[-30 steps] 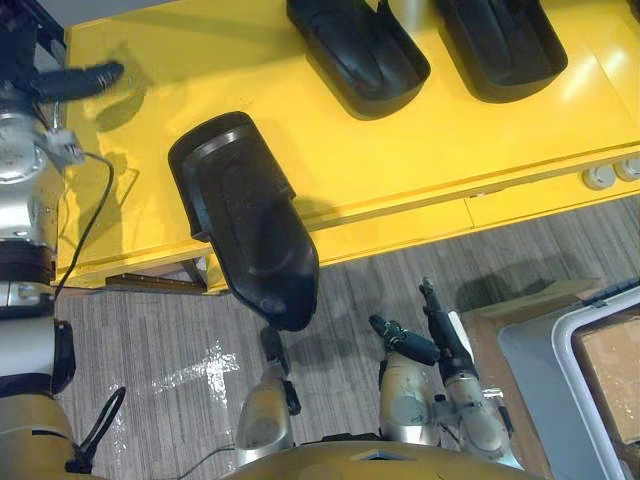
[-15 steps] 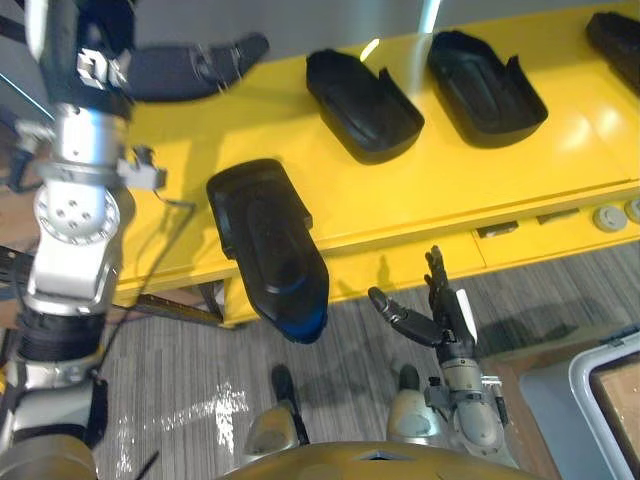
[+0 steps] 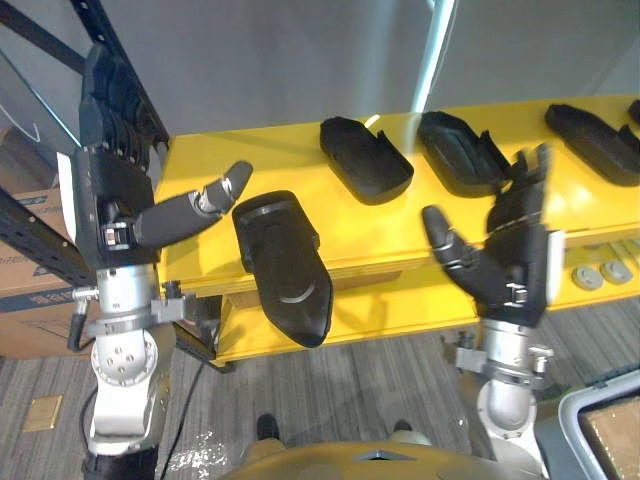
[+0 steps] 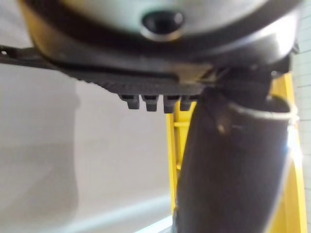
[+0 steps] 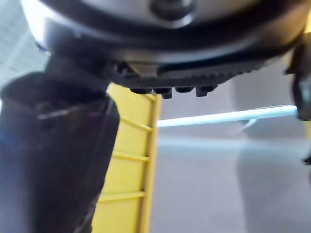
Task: Walk over and take three plastic housings, then place them on the shelf
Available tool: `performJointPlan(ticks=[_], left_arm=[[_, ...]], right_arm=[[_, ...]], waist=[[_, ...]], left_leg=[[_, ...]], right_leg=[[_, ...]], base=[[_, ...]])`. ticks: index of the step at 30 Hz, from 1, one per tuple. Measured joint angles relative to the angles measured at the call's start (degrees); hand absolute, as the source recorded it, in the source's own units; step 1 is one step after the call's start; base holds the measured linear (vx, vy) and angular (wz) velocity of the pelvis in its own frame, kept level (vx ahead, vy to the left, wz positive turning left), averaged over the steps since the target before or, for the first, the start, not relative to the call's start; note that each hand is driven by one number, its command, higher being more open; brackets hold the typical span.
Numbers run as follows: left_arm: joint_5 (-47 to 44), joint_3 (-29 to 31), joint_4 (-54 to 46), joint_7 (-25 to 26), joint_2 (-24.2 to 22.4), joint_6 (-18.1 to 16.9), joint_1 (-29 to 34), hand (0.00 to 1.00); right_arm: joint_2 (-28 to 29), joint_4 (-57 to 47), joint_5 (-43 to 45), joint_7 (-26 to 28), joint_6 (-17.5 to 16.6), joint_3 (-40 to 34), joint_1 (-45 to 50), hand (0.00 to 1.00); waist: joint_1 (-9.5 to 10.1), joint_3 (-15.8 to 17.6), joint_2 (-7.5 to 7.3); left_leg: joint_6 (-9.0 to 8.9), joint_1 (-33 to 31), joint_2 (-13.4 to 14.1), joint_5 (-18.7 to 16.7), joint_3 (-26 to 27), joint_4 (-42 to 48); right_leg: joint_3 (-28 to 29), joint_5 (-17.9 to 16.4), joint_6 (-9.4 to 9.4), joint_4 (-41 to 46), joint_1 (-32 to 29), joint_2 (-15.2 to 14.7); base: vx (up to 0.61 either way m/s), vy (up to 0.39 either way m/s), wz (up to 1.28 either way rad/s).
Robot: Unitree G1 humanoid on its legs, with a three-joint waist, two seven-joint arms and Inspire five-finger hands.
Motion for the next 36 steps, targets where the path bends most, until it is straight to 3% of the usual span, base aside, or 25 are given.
performJointPlan(ticks=[3,5,9,13,14,19,21,28,31,36], left_arm=[[-0.2,0.1,-1.3,0.6,-0.9,-0.6,1.6,1.0],[-0.5,0.1,-2.2,0.6,-2.1,-1.5,1.6,1.0],[-1.0,0.3,-4.0,0.8,-4.5,-2.3,1.9,1.0],[-2.6,2.3,-4.0,0.7,-5.3,-2.9,4.3,1.0],[-3.4,3.7,-4.0,0.7,-5.6,-2.9,5.2,1.0],[-5.5,7.4,-3.3,0.1,-5.8,-4.2,5.6,1.0],[-5.5,8.0,-2.2,-0.6,-5.8,-5.4,5.4,1.0],[-5.9,8.2,0.9,-2.8,-5.8,-6.5,5.1,1.0],[-5.9,8.5,1.9,-3.9,-5.9,-6.5,5.1,1.0],[-7.6,9.8,4.6,-4.8,-7.6,-6.7,5.2,1.0]], right_arm=[[-1.8,-0.2,4.9,3.9,0.5,-1.9,0.0,1.0],[-2.0,-0.3,12.6,10.2,2.5,-2.3,0.0,1.0],[-2.0,-0.3,29.4,21.9,10.2,-4.8,0.3,1.0],[-4.2,0.3,35.7,29.4,16.5,-8.3,2.1,1.0],[-5.4,1.3,40.1,34.2,19.6,-11.1,2.5,1.0],[-9.3,6.0,51.2,48.1,27.3,-17.5,2.6,1.0],[-11.5,8.2,54.3,56.8,31.0,-19.4,2.7,1.0],[-12.8,11.5,60.0,76.9,33.5,-19.1,2.2,1.0],[-12.3,14.5,60.0,78.3,34.4,-19.1,2.0,1.0],[-8.6,23.0,55.2,79.0,40.0,-19.2,5.0,1.0]], waist=[[0.03,-0.2,-0.3],[-0.01,-0.2,0.0],[-0.02,-0.2,0.37],[-0.02,-0.2,0.29],[-0.03,-0.2,0.21],[-0.07,-0.1,-0.05],[-0.09,-0.1,-0.14],[-0.05,-0.5,-1.38],[-0.04,-1.0,-2.26],[-0.05,-1.4,-2.82]], left_leg=[[0.08,0.0,0.0,0.0,-0.1,0.0],[0.25,-0.1,0.0,0.0,-0.1,0.0],[0.16,-0.2,0.1,0.0,-0.1,0.0],[0.09,-0.3,0.3,0.2,-0.1,0.0],[0.04,-0.3,0.3,0.3,-0.1,0.0],[-0.03,-0.3,0.3,0.2,-0.2,0.0],[-0.11,-0.1,0.4,0.2,-0.4,0.0],[-0.36,-0.2,0.5,0.0,-0.6,0.0],[-0.36,-0.3,0.5,0.0,-0.8,0.0],[-0.1,-0.6,0.5,0.2,-0.9,0.0]], right_leg=[[-0.3,0.0,0.02,0.0,0.1,0.0],[-0.3,0.0,0.01,-0.1,0.1,0.0],[-0.4,0.0,-0.04,-0.3,0.0,0.1],[-0.6,0.3,-0.09,-0.9,0.3,0.4],[-0.7,0.6,0.25,-0.9,0.5,0.4],[-0.8,0.6,0.19,-0.9,1.0,0.4],[-1.0,0.5,0.1,-0.9,1.2,0.5],[-1.4,0.0,-0.16,-0.9,1.0,0.6],[-1.6,0.0,-0.2,-0.9,1.0,0.6],[-1.6,0.0,-0.49,-0.9,0.8,0.6]], base=[[-0.04,0.009,0.03],[0.0,0.0,0.0],[0.0,0.0,0.0],[0.04,-0.012,0.0],[0.06,-0.013,0.01],[0.02,-0.008,0.03],[-0.04,-0.002,0.04],[-0.05,0.0,0.02],[-0.01,0.001,0.02],[0.0,0.0,0.0]])
